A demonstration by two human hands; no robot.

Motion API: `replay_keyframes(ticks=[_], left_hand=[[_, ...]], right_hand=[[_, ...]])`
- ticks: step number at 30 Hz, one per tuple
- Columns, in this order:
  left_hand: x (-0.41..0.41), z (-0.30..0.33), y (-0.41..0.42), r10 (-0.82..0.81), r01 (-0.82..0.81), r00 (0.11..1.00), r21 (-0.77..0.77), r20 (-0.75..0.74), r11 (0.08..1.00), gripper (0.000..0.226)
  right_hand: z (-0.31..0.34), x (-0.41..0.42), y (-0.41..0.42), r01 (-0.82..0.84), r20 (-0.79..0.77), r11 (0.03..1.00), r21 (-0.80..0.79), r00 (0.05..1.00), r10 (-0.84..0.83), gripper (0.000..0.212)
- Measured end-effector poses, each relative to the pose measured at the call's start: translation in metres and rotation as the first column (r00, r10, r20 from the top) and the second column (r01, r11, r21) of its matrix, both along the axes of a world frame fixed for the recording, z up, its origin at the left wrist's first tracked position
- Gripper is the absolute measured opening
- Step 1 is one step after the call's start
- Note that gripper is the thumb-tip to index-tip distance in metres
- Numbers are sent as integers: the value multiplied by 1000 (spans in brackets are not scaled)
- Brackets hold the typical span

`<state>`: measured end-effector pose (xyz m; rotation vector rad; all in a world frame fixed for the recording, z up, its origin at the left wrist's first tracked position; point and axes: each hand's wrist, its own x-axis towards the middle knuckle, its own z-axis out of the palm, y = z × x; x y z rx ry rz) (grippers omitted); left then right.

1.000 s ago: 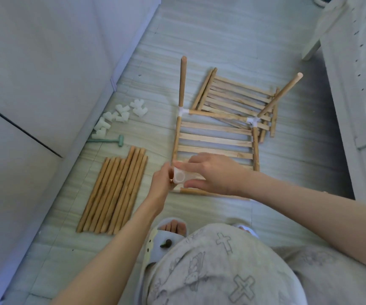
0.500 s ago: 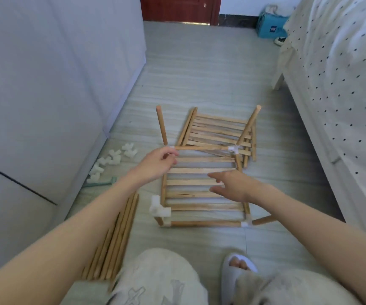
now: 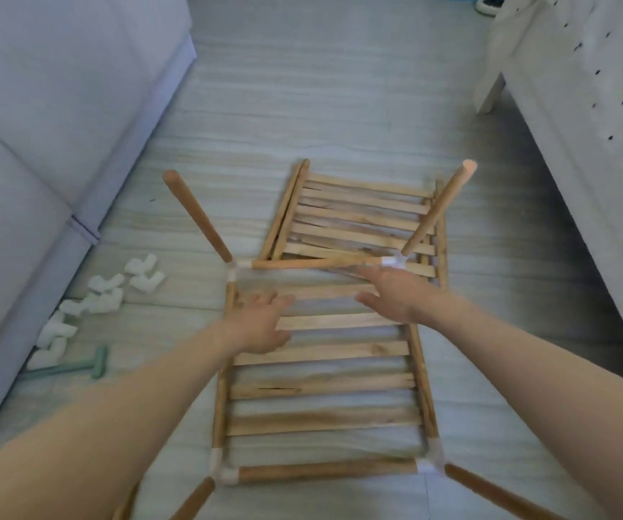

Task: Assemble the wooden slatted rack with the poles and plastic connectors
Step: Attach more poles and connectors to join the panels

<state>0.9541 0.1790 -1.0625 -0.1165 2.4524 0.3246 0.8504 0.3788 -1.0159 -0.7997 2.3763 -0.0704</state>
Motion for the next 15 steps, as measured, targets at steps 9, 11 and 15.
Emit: replay_keyframes(ticks=[9,11,15], left_hand=[[-54,-80,-22,-15,-28,949,-130,-316,991,79],[-67,-88,-28,28,-80,942,-141,-336,987,70],[-73,-101,-34,44,-117,912,-155,-407,981,55]], right_hand=[[-93,-97,-59,-30,-149,1000,-1,988,29,44],[-111,-107,-68,-37,-139,999,34,989,41,42],[-129,-122,-83,-3,-148,999,32,989,8,35]])
